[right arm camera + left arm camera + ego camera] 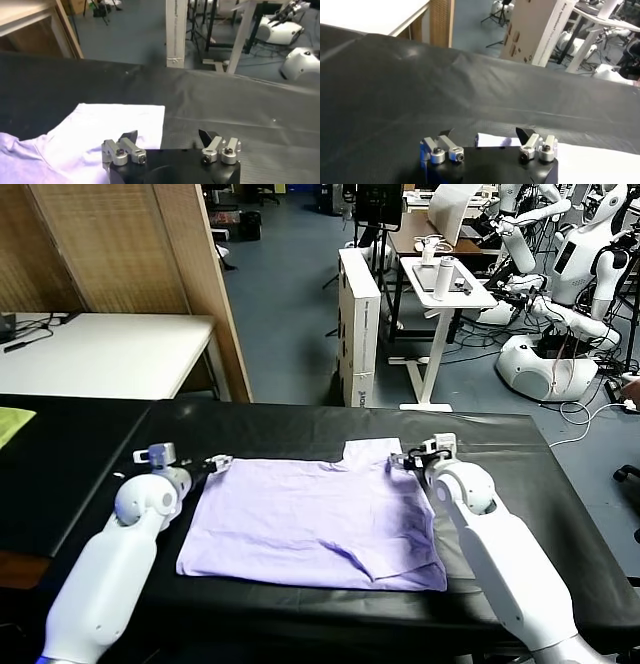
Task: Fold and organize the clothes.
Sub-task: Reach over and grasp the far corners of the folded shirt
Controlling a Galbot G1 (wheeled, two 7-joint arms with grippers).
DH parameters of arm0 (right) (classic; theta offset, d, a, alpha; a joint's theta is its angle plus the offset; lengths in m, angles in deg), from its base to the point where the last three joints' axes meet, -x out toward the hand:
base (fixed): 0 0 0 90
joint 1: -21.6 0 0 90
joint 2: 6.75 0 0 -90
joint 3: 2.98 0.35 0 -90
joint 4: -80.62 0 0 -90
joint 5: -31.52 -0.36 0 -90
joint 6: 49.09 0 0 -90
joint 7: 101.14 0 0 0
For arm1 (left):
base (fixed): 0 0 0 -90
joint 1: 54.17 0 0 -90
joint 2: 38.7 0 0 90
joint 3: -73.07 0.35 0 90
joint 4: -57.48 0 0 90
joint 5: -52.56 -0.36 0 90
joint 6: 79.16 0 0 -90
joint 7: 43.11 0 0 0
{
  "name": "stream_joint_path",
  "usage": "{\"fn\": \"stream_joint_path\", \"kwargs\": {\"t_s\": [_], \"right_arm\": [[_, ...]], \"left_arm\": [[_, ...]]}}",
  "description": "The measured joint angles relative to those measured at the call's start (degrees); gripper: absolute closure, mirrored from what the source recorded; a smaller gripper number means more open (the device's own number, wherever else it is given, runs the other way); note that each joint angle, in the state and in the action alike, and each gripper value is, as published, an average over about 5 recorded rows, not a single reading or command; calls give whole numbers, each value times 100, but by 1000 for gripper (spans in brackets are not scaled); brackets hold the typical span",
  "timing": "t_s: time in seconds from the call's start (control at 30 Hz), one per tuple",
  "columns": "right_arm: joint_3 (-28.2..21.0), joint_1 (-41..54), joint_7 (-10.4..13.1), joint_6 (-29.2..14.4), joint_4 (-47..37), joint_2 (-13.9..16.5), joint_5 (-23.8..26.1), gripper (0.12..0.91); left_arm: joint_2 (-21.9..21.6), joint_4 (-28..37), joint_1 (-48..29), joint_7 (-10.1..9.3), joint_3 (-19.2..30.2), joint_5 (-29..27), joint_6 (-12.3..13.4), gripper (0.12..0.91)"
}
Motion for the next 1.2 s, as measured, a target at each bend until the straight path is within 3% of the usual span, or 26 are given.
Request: {"fn": "stream_joint_path", "kwargs": {"t_s": [0.3, 0.47, 0.83, 1.2], "right_arm": [[-30, -19, -80, -9, -84, -8, 6, 342], [-31, 36, -112, -10, -170, -58, 6, 413], [-52, 21, -114, -12, -169, -95, 2, 604], [-38, -1, -154, 1, -86, -96, -12, 847]], "left_arm": [[-27, -225, 191, -9, 4, 14, -28, 404], [-30, -241, 244, -8, -2, 11, -22, 560], [-48, -249, 247, 14, 11, 7, -24, 747], [-56, -264, 246, 23, 18, 10, -10, 809]]}}
